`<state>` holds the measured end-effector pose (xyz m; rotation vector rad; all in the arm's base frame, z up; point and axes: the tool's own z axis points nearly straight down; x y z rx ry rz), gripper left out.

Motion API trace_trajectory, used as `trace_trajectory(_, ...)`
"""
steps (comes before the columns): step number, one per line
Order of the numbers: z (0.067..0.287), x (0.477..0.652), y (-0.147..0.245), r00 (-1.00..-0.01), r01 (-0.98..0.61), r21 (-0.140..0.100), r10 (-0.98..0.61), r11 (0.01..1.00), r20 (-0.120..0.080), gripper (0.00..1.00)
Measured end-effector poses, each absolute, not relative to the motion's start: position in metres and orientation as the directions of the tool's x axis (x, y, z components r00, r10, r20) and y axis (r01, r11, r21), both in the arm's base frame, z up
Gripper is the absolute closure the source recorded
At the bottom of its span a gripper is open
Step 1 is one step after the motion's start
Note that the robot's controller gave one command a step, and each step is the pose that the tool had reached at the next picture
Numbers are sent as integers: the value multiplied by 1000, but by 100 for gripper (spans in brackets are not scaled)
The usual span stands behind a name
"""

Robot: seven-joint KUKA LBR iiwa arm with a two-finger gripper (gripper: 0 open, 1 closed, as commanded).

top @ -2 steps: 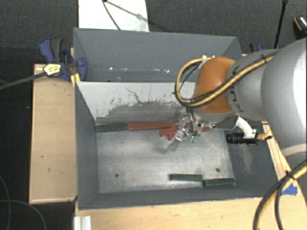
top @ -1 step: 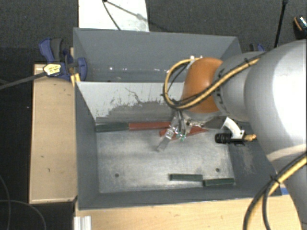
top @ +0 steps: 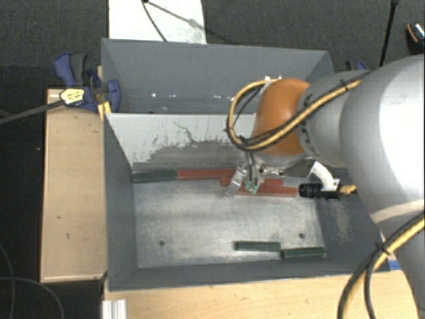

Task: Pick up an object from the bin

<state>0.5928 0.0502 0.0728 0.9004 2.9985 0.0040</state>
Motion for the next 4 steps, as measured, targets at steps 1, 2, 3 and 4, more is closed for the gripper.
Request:
trace_trajectory(1,204,573,14,-973,229,2,229,974,-10,100)
trace_trajectory(2,148,537,98,-966,259,2,259,966,5,100)
trace_trajectory(3,151,540,92,-964,267,1,267,964,-1,0)
trace_trajectory(4,121,482,43,-990,139,-2,139,990,4,0)
